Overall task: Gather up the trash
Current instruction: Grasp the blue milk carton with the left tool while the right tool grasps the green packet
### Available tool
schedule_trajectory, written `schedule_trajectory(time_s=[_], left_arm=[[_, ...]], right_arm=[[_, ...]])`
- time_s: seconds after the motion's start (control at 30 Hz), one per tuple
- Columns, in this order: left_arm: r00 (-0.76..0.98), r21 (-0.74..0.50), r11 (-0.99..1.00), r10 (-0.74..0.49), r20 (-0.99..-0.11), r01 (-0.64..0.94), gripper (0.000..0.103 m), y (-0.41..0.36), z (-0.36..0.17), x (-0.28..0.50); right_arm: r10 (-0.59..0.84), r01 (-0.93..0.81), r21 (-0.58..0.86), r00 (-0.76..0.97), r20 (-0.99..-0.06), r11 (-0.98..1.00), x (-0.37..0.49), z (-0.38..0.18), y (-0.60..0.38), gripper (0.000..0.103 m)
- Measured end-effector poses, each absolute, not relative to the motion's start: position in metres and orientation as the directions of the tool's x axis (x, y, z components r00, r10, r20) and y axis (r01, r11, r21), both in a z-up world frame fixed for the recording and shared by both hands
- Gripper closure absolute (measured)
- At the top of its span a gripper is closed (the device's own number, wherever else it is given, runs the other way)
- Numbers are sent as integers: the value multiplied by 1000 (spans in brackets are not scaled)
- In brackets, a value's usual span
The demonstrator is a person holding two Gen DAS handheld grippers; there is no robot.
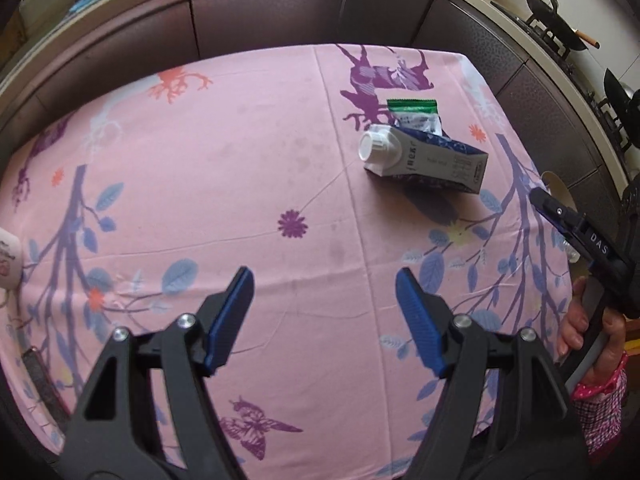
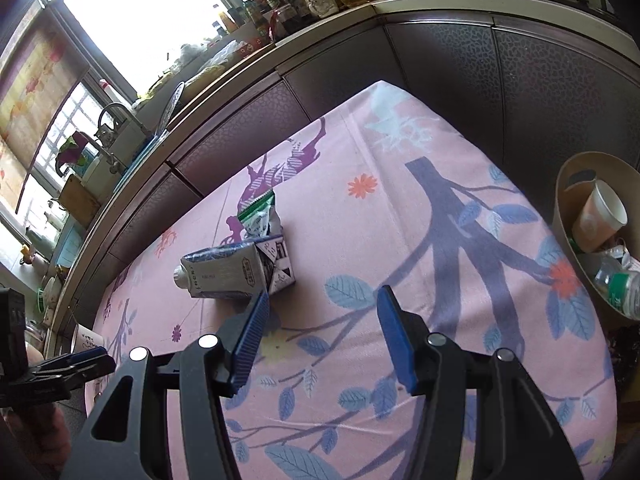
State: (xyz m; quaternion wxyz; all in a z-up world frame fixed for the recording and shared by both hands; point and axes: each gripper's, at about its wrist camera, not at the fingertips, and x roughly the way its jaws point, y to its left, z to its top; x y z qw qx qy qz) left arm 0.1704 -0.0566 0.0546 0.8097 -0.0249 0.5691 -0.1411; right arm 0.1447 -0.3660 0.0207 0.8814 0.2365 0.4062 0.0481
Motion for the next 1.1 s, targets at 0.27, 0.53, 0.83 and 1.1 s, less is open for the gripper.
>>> schedule_trajectory(time_s=[0.27,0.53,0.83,1.1], left_arm=[[253,-454,885,-466,-848,107,33,-65,17,198],[316,-486,873,-472,-823,38,27,-57,8,226],[308,-554,833,-527,-792,1,27,-60,3,221],[298,-529,849,-506,-809,6,27,-66,-7,216]], right_arm=[[385,-8,480,608,-694,877,240,7,-349,57],[550,-185,536,492,-675,824,187,9,-302,60],[565,-138,579,481,-670,804,185,-8,-301,60],[764,-299,706,317,-561,642,162,-14,-256,60]])
